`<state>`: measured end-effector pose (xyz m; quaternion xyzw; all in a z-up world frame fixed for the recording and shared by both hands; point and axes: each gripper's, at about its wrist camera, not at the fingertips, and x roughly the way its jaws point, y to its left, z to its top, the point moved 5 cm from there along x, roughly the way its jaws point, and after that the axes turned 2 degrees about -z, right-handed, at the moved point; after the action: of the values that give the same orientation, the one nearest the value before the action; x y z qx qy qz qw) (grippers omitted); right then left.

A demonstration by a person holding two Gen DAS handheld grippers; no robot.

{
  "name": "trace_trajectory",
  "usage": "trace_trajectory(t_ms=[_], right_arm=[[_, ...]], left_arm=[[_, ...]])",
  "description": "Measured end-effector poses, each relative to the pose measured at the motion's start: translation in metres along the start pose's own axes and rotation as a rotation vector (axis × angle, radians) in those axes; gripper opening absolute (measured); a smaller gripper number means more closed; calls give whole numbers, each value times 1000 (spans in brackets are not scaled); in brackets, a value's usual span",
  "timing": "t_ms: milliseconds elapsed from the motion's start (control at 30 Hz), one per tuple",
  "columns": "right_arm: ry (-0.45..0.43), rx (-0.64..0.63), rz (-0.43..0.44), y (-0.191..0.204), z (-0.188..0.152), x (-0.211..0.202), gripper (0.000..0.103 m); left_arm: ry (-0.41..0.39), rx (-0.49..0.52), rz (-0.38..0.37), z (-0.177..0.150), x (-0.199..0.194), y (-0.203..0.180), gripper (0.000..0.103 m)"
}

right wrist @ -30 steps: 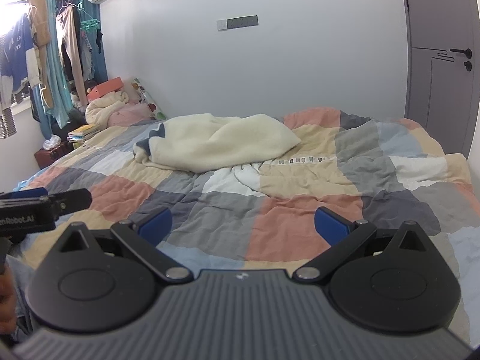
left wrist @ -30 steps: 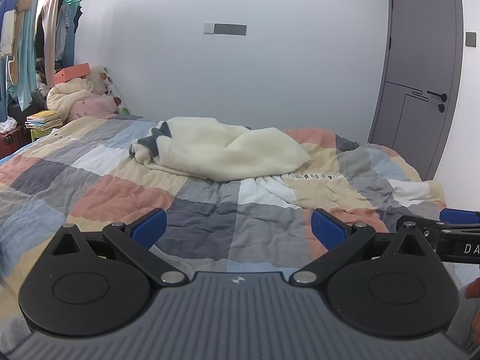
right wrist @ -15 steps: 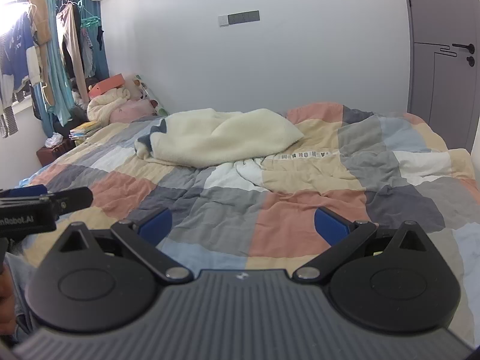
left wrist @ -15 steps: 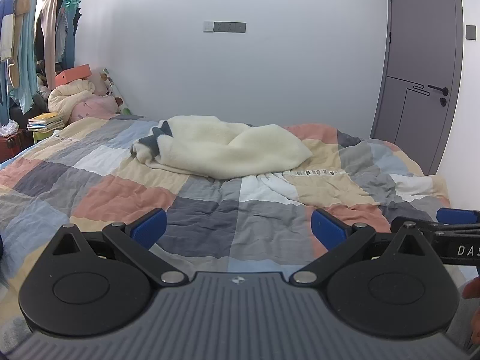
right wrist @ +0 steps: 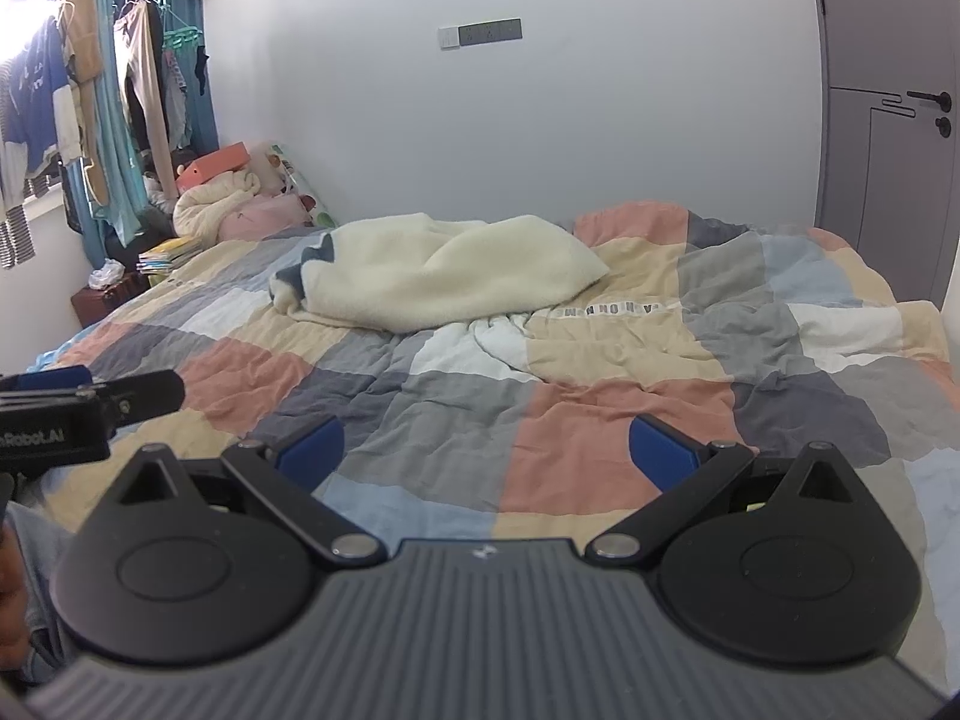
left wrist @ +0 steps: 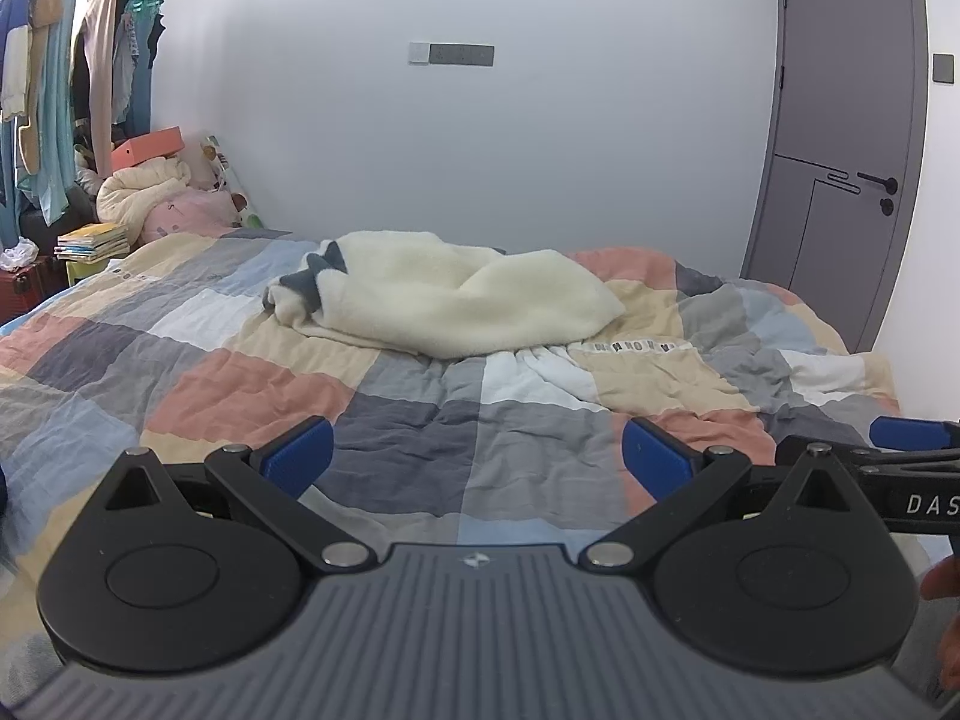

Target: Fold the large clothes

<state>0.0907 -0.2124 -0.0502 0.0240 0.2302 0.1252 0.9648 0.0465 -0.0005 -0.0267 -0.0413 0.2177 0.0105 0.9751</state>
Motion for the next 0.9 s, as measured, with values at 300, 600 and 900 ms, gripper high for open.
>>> trace_trajectory(t_ms=[300, 600, 900], right_arm=[[6, -1, 10, 2, 0, 1, 103], [29, 36, 8, -2, -8, 10, 103], [33, 49, -2, -7, -11, 19, 103]], left_arm=[[18, -15, 6, -2, 1, 5, 103], [-6, 38, -12, -3, 11, 8, 103], [-30, 51, -32, -6, 34, 15, 103]])
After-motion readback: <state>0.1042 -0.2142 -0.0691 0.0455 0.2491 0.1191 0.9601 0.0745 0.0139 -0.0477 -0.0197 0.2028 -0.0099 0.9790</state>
